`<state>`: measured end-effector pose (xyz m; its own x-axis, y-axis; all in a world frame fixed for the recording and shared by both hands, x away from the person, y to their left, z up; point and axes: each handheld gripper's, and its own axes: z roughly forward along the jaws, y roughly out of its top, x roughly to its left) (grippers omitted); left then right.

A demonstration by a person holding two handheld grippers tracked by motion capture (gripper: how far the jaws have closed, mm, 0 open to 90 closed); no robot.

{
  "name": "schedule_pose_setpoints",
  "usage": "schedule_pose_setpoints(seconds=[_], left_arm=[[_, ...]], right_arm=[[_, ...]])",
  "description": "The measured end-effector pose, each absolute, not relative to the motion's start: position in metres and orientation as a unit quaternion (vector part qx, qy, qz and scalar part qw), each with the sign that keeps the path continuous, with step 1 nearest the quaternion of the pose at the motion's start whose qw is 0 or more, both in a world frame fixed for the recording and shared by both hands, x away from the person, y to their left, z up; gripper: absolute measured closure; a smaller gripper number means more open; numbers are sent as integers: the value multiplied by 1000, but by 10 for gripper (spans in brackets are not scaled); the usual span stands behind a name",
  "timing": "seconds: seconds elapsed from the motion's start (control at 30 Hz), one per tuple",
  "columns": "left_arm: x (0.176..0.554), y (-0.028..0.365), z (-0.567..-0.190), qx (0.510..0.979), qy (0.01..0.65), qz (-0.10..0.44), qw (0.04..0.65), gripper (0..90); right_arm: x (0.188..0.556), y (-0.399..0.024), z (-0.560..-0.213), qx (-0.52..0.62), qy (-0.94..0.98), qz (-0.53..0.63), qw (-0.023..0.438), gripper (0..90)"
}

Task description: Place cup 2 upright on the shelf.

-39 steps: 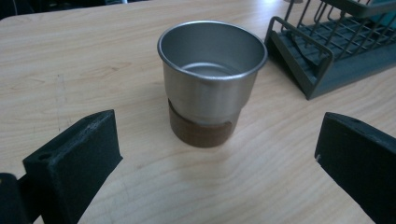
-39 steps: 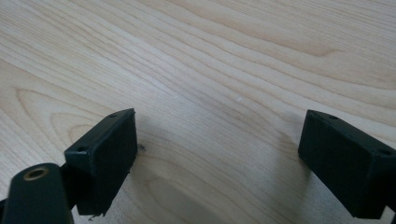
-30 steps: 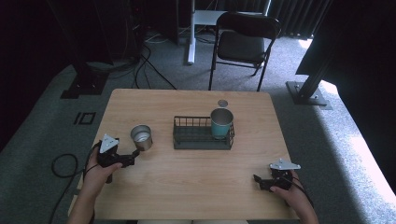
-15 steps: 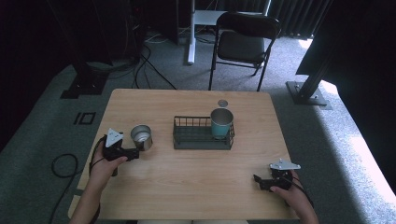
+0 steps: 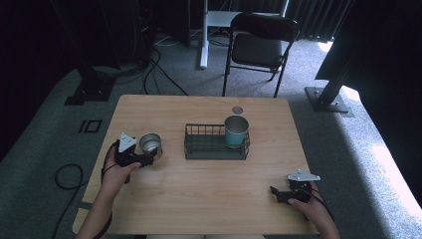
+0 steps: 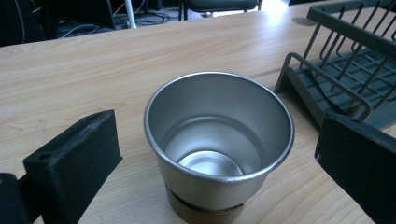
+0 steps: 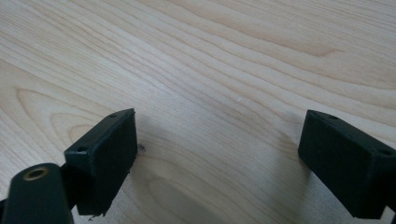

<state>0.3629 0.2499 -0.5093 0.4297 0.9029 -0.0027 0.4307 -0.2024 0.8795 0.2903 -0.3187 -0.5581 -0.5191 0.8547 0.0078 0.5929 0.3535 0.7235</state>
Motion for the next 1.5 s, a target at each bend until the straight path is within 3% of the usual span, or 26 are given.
schedule_pose_setpoints(seconds=[0.8, 1.2, 1.5], left_arm=[[382, 237, -518, 733, 456, 276, 423, 29], [383, 236, -519, 725, 455, 301, 420, 130], [381, 237, -519, 726, 450, 302, 423, 139]], right_arm=[[290, -319, -558, 452, 800, 345, 190, 113], [290, -319, -558, 452, 800, 345, 190, 113], [290, -319, -558, 452, 800, 345, 190, 113]])
